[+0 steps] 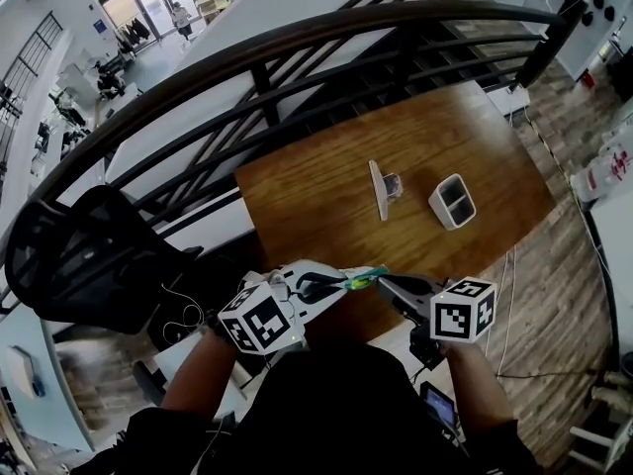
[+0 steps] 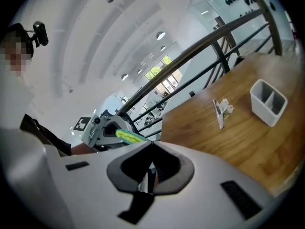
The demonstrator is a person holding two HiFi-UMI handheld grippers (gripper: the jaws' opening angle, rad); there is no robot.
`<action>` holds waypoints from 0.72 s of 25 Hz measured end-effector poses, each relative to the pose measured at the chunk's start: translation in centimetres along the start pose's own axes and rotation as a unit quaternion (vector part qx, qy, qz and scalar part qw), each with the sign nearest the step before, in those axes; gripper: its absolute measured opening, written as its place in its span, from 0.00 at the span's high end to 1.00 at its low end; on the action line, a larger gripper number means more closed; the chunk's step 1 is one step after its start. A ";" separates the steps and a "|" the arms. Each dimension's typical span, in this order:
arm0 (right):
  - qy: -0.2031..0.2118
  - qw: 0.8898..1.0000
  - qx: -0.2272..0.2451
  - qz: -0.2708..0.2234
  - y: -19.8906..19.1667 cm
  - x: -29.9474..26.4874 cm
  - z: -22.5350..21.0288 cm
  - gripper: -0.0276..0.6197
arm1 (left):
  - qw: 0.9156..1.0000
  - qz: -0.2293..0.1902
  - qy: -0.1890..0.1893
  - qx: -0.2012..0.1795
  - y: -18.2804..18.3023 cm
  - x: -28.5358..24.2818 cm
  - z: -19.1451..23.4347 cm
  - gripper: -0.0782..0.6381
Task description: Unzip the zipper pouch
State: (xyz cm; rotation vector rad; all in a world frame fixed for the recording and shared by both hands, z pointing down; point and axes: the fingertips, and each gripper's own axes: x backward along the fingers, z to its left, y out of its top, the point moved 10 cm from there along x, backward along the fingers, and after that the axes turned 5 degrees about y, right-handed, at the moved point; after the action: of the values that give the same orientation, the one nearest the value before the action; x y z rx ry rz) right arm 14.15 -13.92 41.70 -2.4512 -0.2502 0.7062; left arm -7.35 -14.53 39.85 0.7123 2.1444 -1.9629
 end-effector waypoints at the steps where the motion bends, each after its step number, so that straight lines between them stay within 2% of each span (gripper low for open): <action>1: -0.002 1.000 0.004 0.001 0.0 0.0 0.0 0.96 | 1.000 0.000 0.001 0.003 -0.1 0.0 0.0 0.87; 6: -0.004 1.000 0.007 0.001 0.0 0.0 -0.1 0.96 | 1.000 -0.001 0.003 0.008 -0.4 0.0 0.2 0.87; 18: -0.060 0.998 0.025 0.002 -0.2 0.4 -1.7 0.96 | 1.000 -0.006 0.011 0.017 -0.9 -0.1 0.3 0.87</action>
State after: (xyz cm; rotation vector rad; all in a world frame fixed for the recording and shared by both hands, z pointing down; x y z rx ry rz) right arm 15.42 -14.43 42.86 -2.3654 -0.2696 0.8515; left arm -7.74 -14.82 40.65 0.7323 2.1376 -2.0102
